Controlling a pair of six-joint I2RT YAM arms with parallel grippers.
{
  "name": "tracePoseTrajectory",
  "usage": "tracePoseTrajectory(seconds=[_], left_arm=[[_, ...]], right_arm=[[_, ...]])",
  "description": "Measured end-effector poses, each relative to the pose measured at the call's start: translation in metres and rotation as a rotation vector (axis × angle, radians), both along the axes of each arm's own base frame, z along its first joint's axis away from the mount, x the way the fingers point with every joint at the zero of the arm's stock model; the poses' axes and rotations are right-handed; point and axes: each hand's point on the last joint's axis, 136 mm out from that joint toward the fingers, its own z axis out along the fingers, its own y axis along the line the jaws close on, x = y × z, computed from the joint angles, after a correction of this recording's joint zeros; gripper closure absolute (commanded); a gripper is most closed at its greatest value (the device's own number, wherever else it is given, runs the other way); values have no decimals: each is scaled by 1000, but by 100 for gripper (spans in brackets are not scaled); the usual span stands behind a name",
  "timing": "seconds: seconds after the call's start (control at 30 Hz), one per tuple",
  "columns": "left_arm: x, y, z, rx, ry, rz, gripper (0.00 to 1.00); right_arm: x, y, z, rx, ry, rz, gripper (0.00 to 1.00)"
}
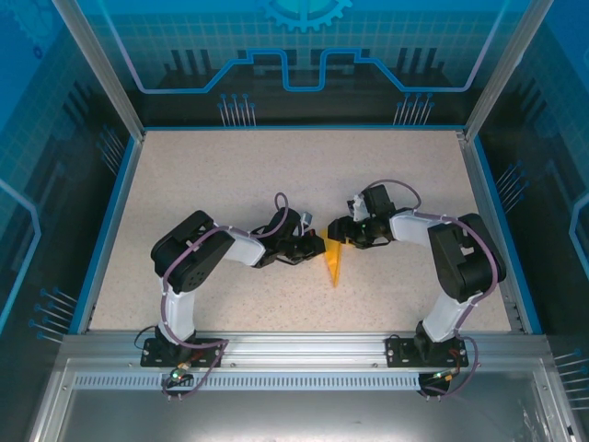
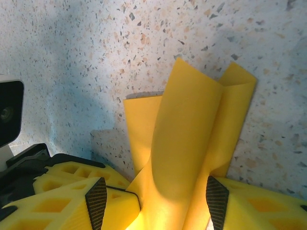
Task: Fold a paper plane with a square sheet of paper (fold left side to right side)
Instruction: Fold the wing for the fifth time at the center of the table.
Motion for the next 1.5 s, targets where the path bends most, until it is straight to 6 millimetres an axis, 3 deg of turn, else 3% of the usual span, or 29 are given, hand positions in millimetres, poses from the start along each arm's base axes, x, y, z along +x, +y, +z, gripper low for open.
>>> tracePoseTrajectory(seconds=[0.37,0.77,0.93,1.13,1.5], left_arm=[[4,-5,7,-15,-16,-10,100],[5,-6,-2,3,-9,-22,100],[4,-6,-2,4,-8,-22,100],[5,-6,-2,3,-8,-21,100],[4,-6,-2,4,-5,-21,100]], right_arm=[[3,1,0,-7,18,0,39],[3,1,2,-6,13,3,40],[1,-4,19,-26,-28,5,40],[5,-3,42,-12,-96,11,47],[10,13,25,3,-53,50,47]])
